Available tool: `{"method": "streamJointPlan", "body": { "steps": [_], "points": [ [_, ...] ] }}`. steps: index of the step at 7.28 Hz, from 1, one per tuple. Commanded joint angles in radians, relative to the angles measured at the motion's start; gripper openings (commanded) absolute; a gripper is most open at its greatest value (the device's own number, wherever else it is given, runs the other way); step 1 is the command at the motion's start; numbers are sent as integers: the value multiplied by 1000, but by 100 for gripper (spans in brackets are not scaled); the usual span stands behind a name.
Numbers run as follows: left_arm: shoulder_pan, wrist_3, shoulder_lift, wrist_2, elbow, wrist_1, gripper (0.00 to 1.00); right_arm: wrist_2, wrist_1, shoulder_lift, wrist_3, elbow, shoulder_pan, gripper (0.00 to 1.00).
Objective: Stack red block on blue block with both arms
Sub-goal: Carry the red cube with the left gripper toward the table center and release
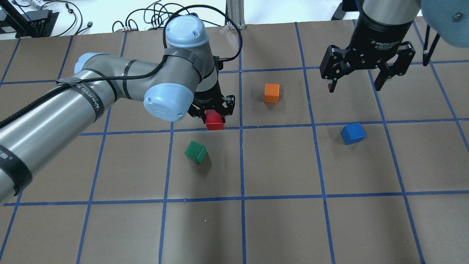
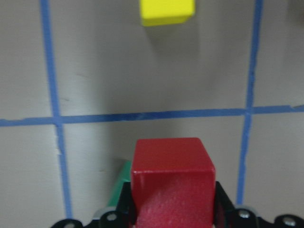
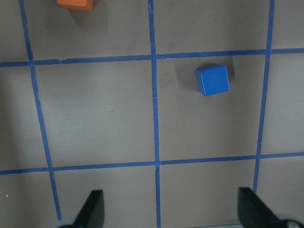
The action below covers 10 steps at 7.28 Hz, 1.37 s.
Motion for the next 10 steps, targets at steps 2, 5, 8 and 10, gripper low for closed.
{"method": "streamJointPlan", "body": {
  "steps": [2, 5, 8, 10],
  "points": [
    [-72, -88, -121, -39, -2, 186, 2, -3, -1, 0, -1, 12, 0, 100],
    [-83, -83, -167, -18, 0, 199, 99, 0, -1, 0, -3, 13, 0, 100],
    [-40, -62, -99, 25, 47, 141, 100, -4, -7, 9, 10, 13, 0, 100],
    [85, 161, 22, 36, 238, -282, 100, 11, -19, 11, 14, 13, 0, 100]
  ]
}}
